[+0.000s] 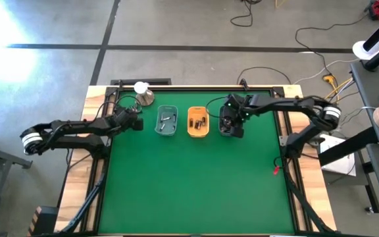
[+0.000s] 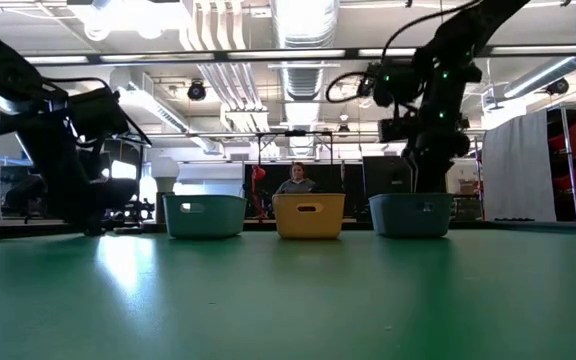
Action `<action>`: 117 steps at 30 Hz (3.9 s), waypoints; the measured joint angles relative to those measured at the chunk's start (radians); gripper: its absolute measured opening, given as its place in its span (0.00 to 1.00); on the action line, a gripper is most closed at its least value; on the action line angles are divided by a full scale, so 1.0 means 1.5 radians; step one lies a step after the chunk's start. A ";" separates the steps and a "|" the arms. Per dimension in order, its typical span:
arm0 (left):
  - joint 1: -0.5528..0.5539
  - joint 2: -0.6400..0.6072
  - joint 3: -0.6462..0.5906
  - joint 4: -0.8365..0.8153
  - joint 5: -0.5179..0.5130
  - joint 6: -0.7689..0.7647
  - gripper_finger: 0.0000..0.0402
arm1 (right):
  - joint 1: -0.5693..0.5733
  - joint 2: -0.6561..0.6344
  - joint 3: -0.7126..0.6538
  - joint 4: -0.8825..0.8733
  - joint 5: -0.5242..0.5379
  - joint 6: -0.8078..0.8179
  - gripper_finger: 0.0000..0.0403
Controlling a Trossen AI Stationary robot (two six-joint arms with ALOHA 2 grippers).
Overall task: Sort batteries
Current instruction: Put the silver battery into the green bin
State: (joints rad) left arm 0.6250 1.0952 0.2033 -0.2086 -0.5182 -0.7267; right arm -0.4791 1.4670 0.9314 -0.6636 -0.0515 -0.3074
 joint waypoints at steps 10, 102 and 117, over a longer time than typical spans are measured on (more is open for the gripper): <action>0.001 0.002 -0.003 0.020 -0.027 0.019 0.05 | -0.026 0.096 0.004 0.025 0.022 -0.034 0.20; 0.002 0.003 -0.013 0.037 -0.066 0.041 0.06 | -0.049 0.125 0.035 0.044 -0.023 -0.063 0.26; 0.002 0.003 -0.014 0.037 -0.066 0.043 0.06 | -0.053 0.151 0.038 0.054 -0.019 -0.074 0.24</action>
State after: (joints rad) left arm 0.6285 1.0996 0.1829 -0.1532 -0.6167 -0.6628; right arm -0.5586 1.6936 0.9882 -0.5820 -0.0798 -0.4181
